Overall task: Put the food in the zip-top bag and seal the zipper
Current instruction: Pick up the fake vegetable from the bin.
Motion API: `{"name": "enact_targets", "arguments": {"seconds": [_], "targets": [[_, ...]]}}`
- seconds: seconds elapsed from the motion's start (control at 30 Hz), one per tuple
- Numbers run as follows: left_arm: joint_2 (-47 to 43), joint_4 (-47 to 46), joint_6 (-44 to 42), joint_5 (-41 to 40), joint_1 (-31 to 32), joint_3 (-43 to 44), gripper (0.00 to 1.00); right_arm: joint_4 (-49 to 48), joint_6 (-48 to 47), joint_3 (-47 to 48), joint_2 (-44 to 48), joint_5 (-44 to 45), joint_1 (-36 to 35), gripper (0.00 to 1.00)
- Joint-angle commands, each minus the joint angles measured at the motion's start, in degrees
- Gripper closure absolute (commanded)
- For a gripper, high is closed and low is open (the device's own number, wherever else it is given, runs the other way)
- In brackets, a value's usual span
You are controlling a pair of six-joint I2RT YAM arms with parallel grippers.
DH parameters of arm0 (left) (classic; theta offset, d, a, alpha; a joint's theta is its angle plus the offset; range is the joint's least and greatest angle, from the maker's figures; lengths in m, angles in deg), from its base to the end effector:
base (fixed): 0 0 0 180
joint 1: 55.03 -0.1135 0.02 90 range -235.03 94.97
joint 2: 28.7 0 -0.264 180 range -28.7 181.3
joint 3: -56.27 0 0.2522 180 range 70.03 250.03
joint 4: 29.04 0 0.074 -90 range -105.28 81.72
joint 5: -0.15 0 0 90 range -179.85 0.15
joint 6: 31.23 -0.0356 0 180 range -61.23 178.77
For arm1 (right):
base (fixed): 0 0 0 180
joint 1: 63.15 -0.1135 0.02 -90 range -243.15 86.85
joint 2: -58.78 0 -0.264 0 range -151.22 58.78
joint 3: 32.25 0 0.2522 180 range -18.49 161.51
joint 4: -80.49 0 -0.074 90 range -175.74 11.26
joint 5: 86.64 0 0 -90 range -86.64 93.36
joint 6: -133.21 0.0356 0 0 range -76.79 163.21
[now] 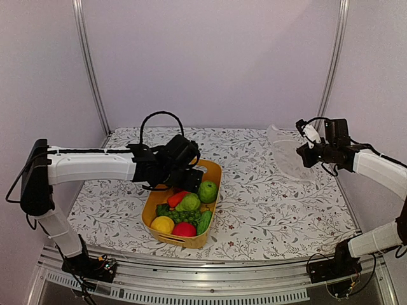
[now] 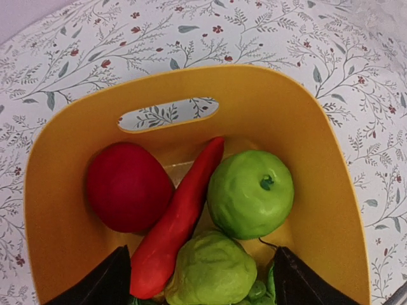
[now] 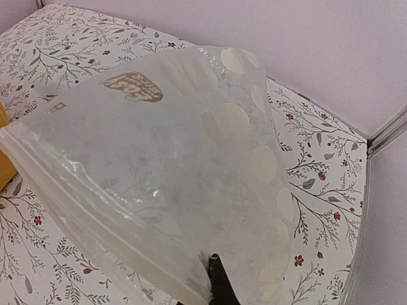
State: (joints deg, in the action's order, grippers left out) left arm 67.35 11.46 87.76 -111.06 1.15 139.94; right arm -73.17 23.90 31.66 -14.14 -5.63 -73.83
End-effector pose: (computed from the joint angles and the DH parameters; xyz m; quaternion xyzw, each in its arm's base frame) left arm 0.2104 -0.2910 0.2365 0.1621 0.9195 -0.0833 0.3484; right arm 0.2747 0.0575 0.2632 -0.2639 0.8462 0.0350 0.4616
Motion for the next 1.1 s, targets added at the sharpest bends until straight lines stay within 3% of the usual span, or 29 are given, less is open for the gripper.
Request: {"name": "enact_targets", "arguments": {"seconds": [0.0,0.37,0.7,1.07], "targets": [[4.1,5.2,0.2,-1.6,-2.7,5.5,0.23,0.5,-0.6,-0.8,-0.1,-1.3,-0.3,1.0],[12.4,13.5,-3.9,-6.8,-5.2,13.9,0.25,0.6,-0.8,-0.8,0.0,-0.9,-0.2,1.0],[18.4,14.8,-5.0,-8.9,-6.1,16.9,0.17,0.8,-1.1,-0.7,-0.4,-0.6,-0.2,1.0],[24.5,15.7,-4.2,-13.2,-6.7,19.2,0.17,1.2,-1.4,-0.7,-1.0,-0.6,-0.3,1.0]]}}
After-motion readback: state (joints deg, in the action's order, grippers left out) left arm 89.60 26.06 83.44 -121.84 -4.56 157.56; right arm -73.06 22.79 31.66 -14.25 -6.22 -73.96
